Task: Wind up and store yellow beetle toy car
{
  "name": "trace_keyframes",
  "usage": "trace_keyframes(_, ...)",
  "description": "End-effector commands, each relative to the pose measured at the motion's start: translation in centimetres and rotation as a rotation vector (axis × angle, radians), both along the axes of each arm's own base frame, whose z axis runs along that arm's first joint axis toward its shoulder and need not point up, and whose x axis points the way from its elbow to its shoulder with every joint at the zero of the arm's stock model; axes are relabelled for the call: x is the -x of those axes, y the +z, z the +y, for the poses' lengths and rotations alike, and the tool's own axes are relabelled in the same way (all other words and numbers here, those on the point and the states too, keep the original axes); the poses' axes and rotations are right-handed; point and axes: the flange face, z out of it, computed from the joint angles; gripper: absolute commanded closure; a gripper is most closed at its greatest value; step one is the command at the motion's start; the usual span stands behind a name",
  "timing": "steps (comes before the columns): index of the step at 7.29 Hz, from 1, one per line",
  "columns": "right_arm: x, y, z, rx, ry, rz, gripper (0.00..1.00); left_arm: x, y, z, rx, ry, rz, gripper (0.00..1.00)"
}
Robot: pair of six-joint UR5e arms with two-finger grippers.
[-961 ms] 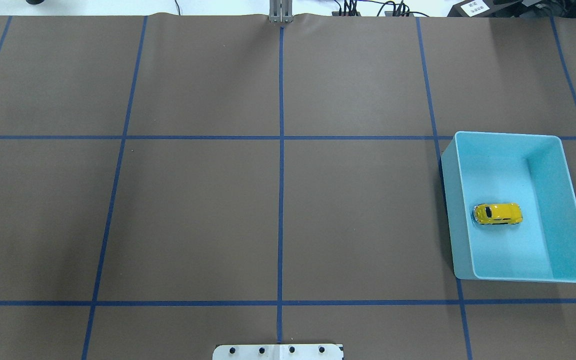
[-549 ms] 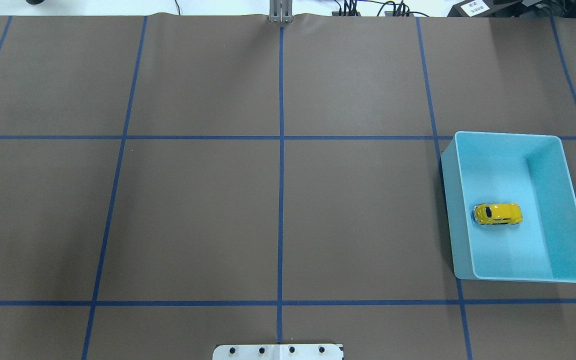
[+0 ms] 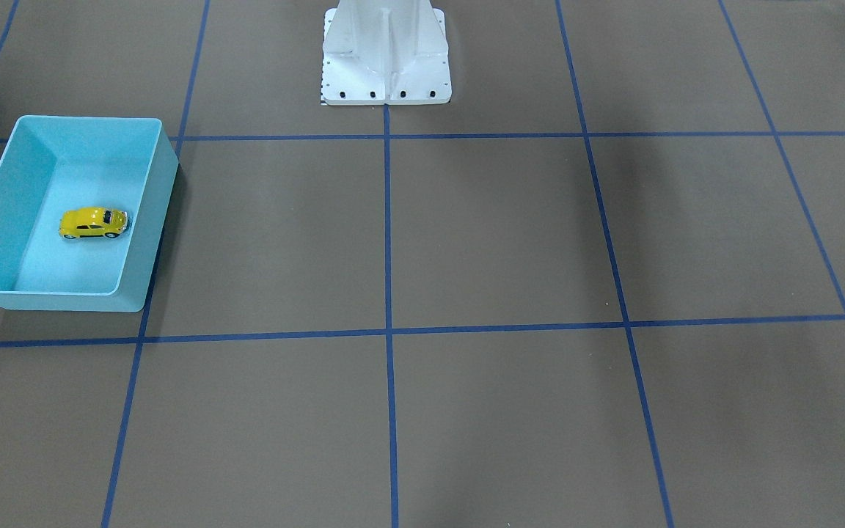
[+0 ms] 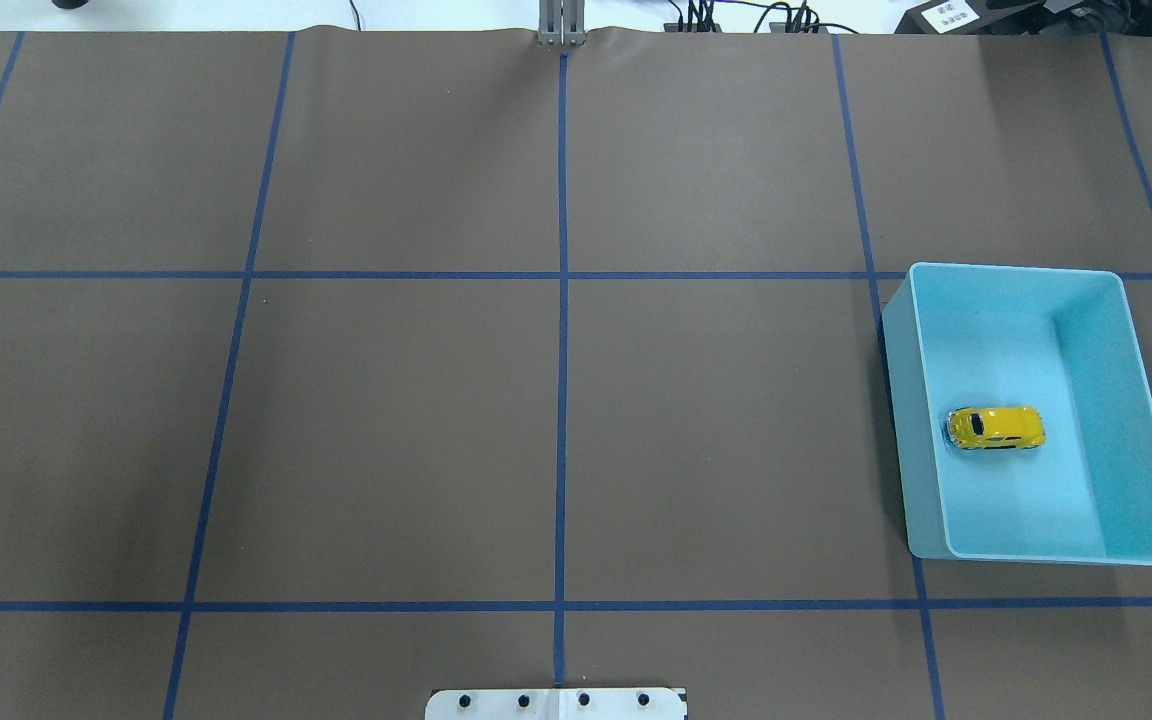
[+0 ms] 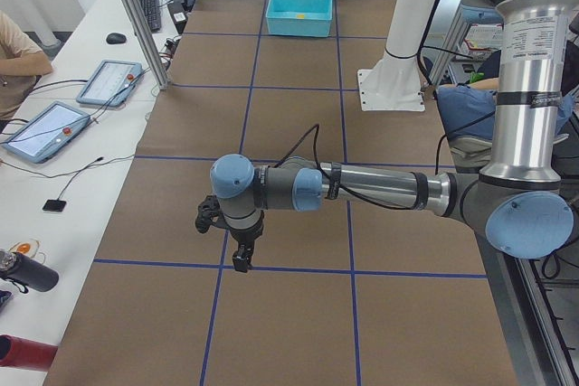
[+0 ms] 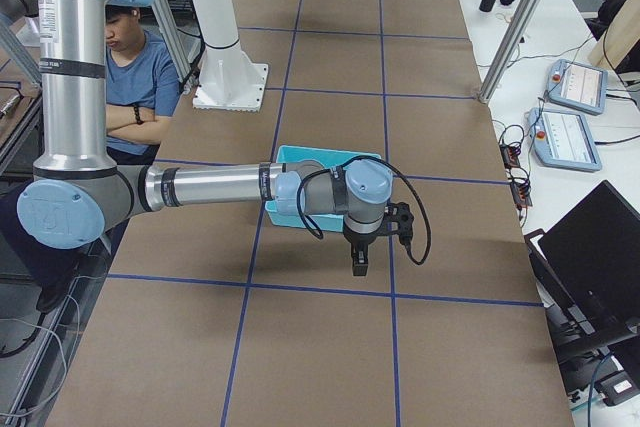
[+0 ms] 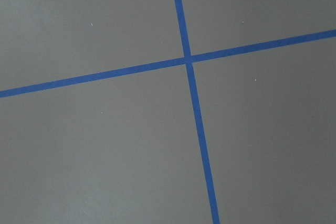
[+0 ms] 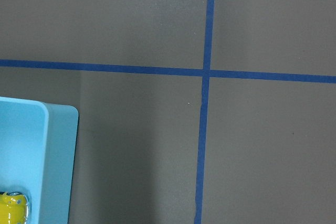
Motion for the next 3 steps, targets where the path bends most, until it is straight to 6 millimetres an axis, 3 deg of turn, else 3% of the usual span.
trace_keyframes(1, 0.0, -0.03, -0.04, -0.002, 0.0, 0.0, 0.0, 0.0, 0.19, -0.02, 0.004, 0.0, 0.0, 0.0)
trace_keyframes(3, 0.0, -0.07, -0.09, 0.0, 0.0, 0.001, 0.0, 0.0, 0.77, -0.15, -0.015, -0.001, 0.0, 0.0)
